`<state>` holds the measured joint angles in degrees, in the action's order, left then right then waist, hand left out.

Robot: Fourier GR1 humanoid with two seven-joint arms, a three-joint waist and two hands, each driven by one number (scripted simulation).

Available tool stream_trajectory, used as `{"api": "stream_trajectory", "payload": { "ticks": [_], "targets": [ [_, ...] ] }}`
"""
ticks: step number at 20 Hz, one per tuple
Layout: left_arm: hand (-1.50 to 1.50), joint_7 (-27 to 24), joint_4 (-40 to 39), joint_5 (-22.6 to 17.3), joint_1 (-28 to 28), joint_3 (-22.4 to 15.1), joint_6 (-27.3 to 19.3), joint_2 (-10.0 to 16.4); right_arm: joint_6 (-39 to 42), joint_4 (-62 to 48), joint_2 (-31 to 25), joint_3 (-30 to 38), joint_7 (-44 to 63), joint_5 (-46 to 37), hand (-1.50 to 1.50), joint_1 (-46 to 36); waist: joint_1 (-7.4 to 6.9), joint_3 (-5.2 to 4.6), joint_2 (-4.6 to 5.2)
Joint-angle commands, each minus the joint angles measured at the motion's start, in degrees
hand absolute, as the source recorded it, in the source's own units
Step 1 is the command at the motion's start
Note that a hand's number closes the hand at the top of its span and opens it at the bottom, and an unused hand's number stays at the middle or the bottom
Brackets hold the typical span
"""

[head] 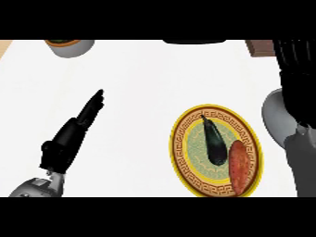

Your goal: Pick the eggplant from the plate and place it in the pan

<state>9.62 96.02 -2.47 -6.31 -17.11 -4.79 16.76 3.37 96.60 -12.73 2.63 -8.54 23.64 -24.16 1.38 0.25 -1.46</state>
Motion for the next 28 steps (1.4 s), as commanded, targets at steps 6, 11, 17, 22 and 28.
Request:
{"api": "stream_trajectory", "payload": {
  "ticks": [6,11,17,22,28],
  "targets": [
    [0.00,-11.0,-0.3,-0.8,0.4,3.3,-4.6,-6.0,19.6,-16.9,-5.9,0.0,10.8,15.5,1.50,2.5,-3.69,-0.21,2.59],
    [0.00,-13.4,-2.4,-3.8,5.8,2.9,-2.7,-7.8,22.4,-24.3,-14.5,2.4,8.6,6.2,-1.50,11.4,-1.58,-0.23,1.65],
    [0.00,-14.3,-6.2,-2.6,1.9,3.9,-2.8,-9.3,29.0,-32.4,-20.5,0.6,-1.6,-7.6,-1.50,6.3,-1.90,-0.22,1.69],
    [0.00,-13.7,-4.0,-2.4,3.6,3.6,-2.1,-8.9,33.3,-35.6,-23.4,-2.1,0.6,-11.6,-1.50,-1.3,-2.41,-0.24,1.62],
    [0.00,-16.6,-7.9,-2.7,2.7,4.3,-0.9,-9.8,36.6,-35.8,-21.6,-9.8,6.6,-18.1,-1.50,-9.5,-2.65,-0.29,1.73]
  ]
}}
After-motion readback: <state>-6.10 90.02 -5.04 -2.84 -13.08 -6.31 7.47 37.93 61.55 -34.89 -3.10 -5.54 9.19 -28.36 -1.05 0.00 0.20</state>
